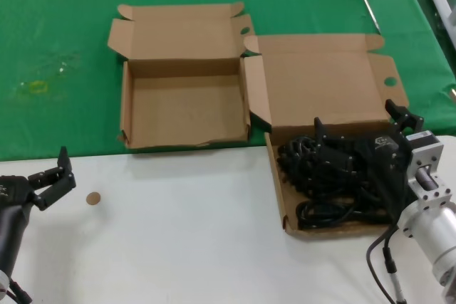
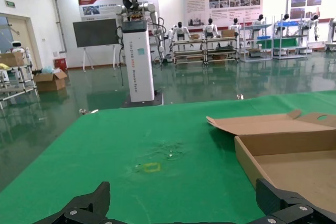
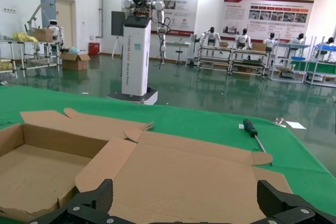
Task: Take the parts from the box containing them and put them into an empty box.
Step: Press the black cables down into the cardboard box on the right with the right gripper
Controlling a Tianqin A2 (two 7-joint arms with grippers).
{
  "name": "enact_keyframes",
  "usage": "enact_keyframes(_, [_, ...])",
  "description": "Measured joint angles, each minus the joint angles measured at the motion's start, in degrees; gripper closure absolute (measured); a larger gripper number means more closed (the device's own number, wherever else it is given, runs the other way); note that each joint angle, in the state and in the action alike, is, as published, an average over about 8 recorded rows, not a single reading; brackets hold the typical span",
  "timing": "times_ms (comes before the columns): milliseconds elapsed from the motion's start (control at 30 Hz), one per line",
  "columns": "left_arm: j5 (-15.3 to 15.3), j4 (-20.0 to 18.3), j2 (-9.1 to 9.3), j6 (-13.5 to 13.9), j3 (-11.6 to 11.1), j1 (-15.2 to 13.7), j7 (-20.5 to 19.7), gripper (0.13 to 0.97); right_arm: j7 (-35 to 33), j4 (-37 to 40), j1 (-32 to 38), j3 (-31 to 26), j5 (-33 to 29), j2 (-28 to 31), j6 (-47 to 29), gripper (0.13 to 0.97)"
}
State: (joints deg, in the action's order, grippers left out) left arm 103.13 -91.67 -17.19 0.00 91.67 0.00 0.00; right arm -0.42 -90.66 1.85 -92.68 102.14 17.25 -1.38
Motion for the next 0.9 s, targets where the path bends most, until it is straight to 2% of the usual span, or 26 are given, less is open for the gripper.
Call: enact_keyframes(900, [0.0, 0.0, 0.0, 0.0, 0.0, 0.0, 0.0, 0.143, 0.0, 0.0, 0.0, 0.0, 0.0, 0.0, 0.0, 0.129])
